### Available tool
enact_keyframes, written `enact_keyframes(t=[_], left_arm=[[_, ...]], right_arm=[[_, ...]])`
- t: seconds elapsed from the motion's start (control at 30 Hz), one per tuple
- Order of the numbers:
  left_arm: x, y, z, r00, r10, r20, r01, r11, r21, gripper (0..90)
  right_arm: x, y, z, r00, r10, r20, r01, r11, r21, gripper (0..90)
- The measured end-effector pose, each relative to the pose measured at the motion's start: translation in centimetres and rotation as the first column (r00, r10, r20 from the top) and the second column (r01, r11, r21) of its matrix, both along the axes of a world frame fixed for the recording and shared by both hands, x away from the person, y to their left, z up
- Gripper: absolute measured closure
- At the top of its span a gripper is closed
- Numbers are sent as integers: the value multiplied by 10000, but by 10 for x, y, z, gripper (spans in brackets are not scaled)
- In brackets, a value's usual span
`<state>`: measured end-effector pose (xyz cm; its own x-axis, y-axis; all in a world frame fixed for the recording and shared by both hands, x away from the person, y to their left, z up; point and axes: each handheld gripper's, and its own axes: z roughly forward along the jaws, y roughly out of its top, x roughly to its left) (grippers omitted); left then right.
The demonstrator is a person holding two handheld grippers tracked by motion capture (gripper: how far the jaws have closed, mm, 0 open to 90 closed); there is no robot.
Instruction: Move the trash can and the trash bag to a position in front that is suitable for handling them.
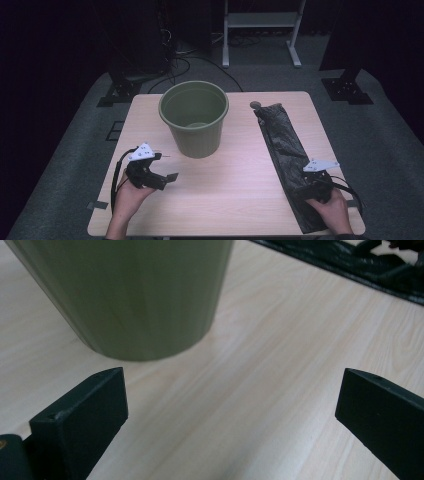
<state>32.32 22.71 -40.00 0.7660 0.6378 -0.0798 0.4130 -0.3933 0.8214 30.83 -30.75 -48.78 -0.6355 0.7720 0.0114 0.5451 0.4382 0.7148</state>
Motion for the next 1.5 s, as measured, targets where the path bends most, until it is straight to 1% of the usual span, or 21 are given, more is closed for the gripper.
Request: enact_keyframes(t=[0.03,0.07,0.13,0.17,0.2,0.23,0.27,0.4,0.43,0.47,0.5,0.6,0.87,0.9,1.0,1.03,1.17,1.23,1.27,1.33,1.5], left_arm=[[0,0,0,10000,0,0,0,10000,0,0],[5,1,7,10000,54,67,-54,10000,-4,0],[7,1,10,10000,57,64,-57,10000,-34,0],[12,1,17,9999,61,108,-60,10000,-62,0],[12,1,17,9999,61,108,-60,10000,-62,0],[16,1,24,9998,76,197,-74,9999,-90,0],[16,1,24,9998,76,197,-74,9999,-90,0],[26,3,39,9994,142,314,-134,9996,-253,0],[26,3,39,9994,142,314,-134,9996,-253,0],[30,4,46,9992,167,355,-157,9995,-279,0],[30,4,46,9992,167,355,-157,9995,-279,0],[37,6,60,9990,183,407,-165,9988,-452,0],[52,5,83,9982,213,555,-189,9989,-427,0],[58,4,89,9981,188,590,-166,9992,-370,0],[63,3,94,9978,241,621,-221,9992,-329,0],[68,2,99,9979,224,615,-204,9993,-321,0],[77,0,105,9977,222,645,-205,9994,-266,0],[85,-2,108,9973,260,688,-254,9996,-95,0],[85,-2,108,9973,260,688,-254,9996,-95,0],[93,-4,109,9973,322,664,-327,9994,67,0],[104,-3,108,9969,488,611,-494,9987,84,0]], right_arm=[[0,0,0,10000,0,0,0,10000,0,16],[0,0,0,10000,-3,0,3,10000,3,16],[0,0,0,10000,1,5,-1,10000,0,16],[0,0,0,10000,-2,1,2,10000,1,16],[0,0,0,10000,-2,1,2,10000,1,16],[0,0,0,10000,1,1,-1,10000,0,16],[0,0,0,10000,1,1,-1,10000,0,16],[0,0,0,10000,3,0,-3,10000,4,16],[0,0,0,10000,3,0,-3,10000,4,16],[0,0,0,10000,1,-1,-1,10000,3,16],[0,0,0,10000,2,-1,-2,10000,4,16],[0,0,0,10000,3,-1,-3,10000,8,16],[0,0,0,10000,3,2,-3,10000,16,17],[0,0,0,10000,-7,-9,7,10000,26,16],[0,0,0,10000,-2,-3,2,10000,21,17],[0,0,0,10000,-1,2,1,10000,19,17],[0,0,0,10000,-5,-9,5,10000,44,17],[0,0,0,10000,-5,-10,5,10000,50,17],[0,0,0,10000,-5,-10,5,10000,50,17],[0,0,0,10000,-7,-21,7,10000,60,17],[0,0,0,10000,-6,-13,6,10000,59,17]])
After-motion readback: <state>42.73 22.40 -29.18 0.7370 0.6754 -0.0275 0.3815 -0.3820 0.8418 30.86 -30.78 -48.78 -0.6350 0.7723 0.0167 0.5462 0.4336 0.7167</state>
